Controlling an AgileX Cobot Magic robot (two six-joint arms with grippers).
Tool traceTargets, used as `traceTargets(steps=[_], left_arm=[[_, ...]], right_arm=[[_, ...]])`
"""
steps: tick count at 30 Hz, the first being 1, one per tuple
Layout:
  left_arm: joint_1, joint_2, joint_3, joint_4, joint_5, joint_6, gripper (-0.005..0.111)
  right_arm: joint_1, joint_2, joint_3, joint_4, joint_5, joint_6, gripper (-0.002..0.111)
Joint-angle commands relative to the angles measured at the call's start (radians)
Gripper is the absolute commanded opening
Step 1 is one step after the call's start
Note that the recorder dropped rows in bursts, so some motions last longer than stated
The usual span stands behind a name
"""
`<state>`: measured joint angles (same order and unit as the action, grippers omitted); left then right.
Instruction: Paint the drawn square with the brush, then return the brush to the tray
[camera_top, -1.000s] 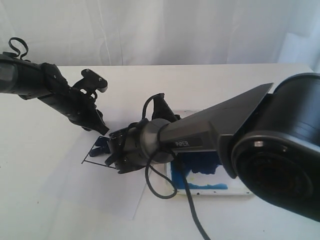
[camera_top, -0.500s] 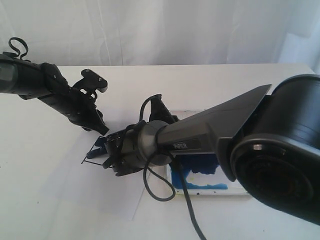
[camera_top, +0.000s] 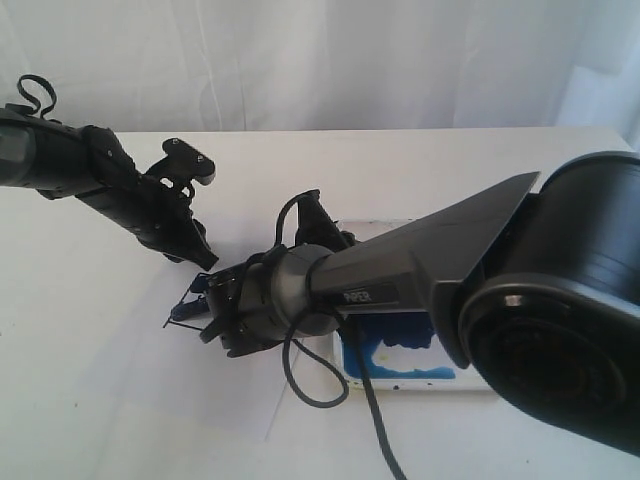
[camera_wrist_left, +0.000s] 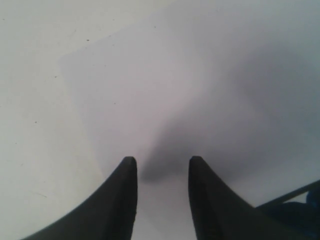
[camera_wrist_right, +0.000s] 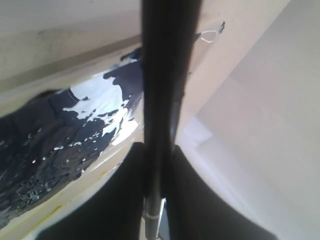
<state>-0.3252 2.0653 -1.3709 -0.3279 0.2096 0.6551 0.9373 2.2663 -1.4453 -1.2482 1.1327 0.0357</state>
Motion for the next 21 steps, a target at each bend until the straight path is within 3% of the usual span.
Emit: traceTargets(steps=[1, 21], left_arm=[[0.003, 0.0, 0.005, -0.016, 0.023, -0.006, 0.04], [0.003, 0.0, 0.005, -0.013, 0.029, -0.002, 0.04]], right_arm=[[0.005, -0.002, 0.001, -0.002, 0.013, -0.03, 0.0], [-0.001, 0.0, 0.001, -0.006, 0.047, 0.06, 0.0]])
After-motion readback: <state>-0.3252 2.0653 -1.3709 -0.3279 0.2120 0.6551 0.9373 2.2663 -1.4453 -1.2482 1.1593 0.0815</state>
